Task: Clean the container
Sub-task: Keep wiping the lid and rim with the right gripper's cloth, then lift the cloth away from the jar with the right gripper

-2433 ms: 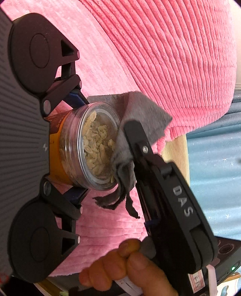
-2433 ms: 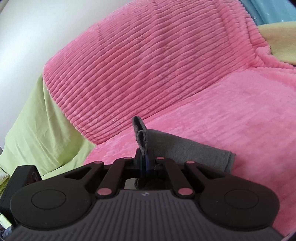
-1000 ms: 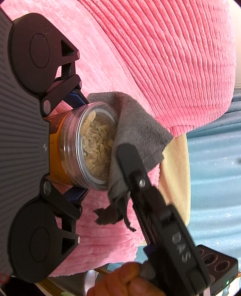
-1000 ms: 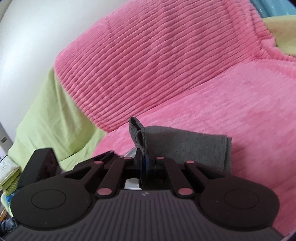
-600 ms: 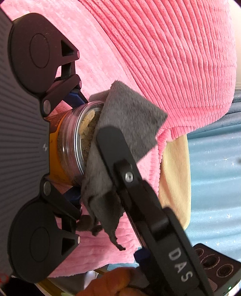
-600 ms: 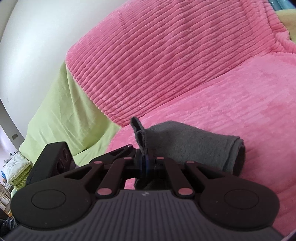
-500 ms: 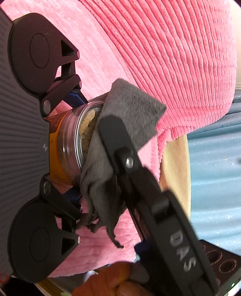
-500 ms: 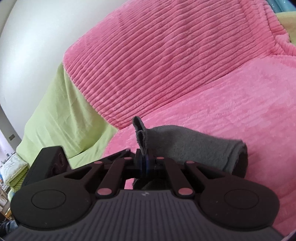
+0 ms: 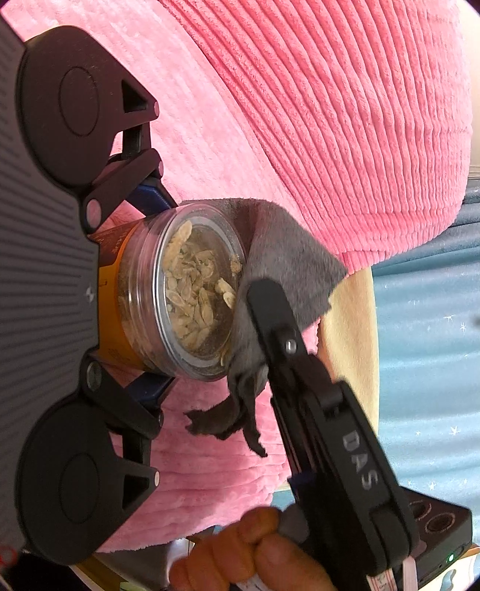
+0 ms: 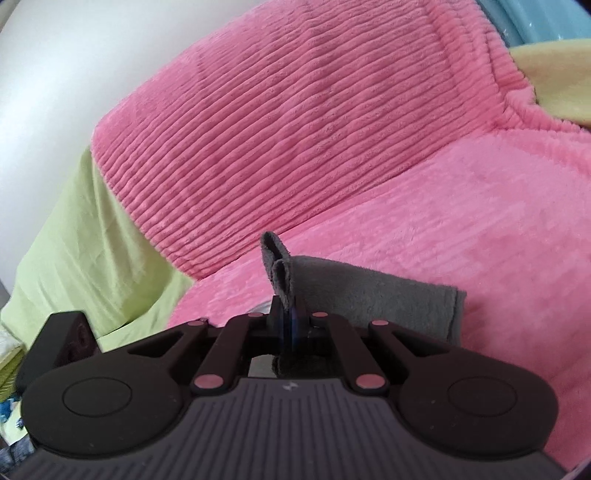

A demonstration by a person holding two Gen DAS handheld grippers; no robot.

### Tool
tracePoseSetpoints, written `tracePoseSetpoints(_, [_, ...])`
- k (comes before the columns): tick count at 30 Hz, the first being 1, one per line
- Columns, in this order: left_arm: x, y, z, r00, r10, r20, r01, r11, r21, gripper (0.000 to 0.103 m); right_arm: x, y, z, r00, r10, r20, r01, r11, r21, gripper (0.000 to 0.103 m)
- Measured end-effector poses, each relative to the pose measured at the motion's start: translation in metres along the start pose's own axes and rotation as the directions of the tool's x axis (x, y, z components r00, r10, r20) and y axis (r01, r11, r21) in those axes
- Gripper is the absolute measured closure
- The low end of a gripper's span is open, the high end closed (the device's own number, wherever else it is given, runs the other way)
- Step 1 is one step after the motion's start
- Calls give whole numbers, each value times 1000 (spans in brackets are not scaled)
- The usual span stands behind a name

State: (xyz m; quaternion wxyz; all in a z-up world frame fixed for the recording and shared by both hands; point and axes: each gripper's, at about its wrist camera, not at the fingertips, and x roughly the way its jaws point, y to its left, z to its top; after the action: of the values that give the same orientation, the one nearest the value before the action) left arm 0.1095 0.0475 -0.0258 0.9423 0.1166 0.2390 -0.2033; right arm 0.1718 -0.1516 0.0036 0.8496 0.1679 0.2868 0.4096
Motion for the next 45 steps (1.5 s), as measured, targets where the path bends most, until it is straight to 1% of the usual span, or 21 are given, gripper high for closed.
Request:
tracePoseSetpoints(3, [-1,-1,-1,1000,2,0,-2,1000,-2,18,-5,0,-3,999,44,-26,-44,999,10,102])
tracePoseSetpoints(7, [-2,-1,-1,1000,2,-1,-2,1000,-7,18,-1,4,-7,990,127,-66,-125,992,30,102])
tracePoseSetpoints(11, [-1,2,-2,1000,0,0,0,1000,-5,18,6,14,-10,987,143,-76,-142,990,23,102])
tracePoseSetpoints(13, [0,9,-2,1000,-9,2,9,1000,0,18,10,18,-10,988,136,-72,-135,991,20,102])
tracePoseSetpoints(17, [-2,3,-1,1000,-5,4,5,1000,-4,18,13,19,-7,993,109,-51,-108,994,19,102])
tracePoseSetpoints(20, [-2,5,-1,1000,-8,6,8,1000,-9,18,3,3,-3,998,60,25,-62,993,105,101])
tracePoseSetpoints(22, [-3,6,-1,1000,-9,9,9,1000,-15,18,-15,-12,2,994,-34,107,16,987,158,100])
tracePoseSetpoints(24, [-3,7,-1,1000,-9,11,9,1000,-20,18,-37,-27,8,971,-149,186,108,972,211,100])
tracePoseSetpoints(25, [-3,7,-1,1000,-9,13,10,1000,-23,18,-51,-35,10,949,-213,231,152,955,255,100])
tracePoseSetpoints(27, [-4,8,-1,1000,-8,16,9,1000,-30,18,-76,-46,14,895,-336,294,243,919,311,100])
tracePoseSetpoints(29, [-4,10,-1,1000,-2,21,3,999,-48,18,-100,-46,22,826,-444,346,352,887,299,100])
tracePoseSetpoints(30, [-4,11,-1,1000,5,24,-4,998,-57,18,-108,-43,25,798,-476,371,393,876,280,100])
tracePoseSetpoints(32, [-5,14,-1,999,22,30,-20,997,-78,18,-120,-34,31,757,-502,418,448,865,227,100])
tracePoseSetpoints(33, [-5,17,-1,999,29,32,-27,996,-87,18,-120,-31,32,753,-499,429,459,866,201,100])
tracePoseSetpoints(34, [-5,19,-1,999,37,33,-33,995,-96,18,-116,-28,32,758,-493,428,465,868,176,100])
tracePoseSetpoints(35, [-5,20,-1,998,42,35,-39,994,-100,18,-109,-26,31,768,-486,417,466,871,155,100])
tracePoseSetpoints(36, [-5,21,-1,998,47,36,-44,994,-102,18,-99,-25,27,786,-474,396,460,877,137,100])
tracePoseSetpoints(40, [-4,20,-1,998,48,31,-45,995,-89,18,-48,-20,-2,891,-377,255,381,924,35,100])
tracePoseSetpoints(42, [-5,20,-1,998,47,31,-44,995,-88,18,-21,-14,-13,931,-341,133,347,937,-28,100])
tracePoseSetpoints(43, [-5,20,-1,999,46,30,-43,995,-87,18,-8,-12,-16,944,-327,51,330,941,-71,100])
tracePoseSetpoints(45, [-4,21,-1,999,43,28,-41,996,-83,18,5,-9,-22,935,-355,-4,351,925,-143,100])
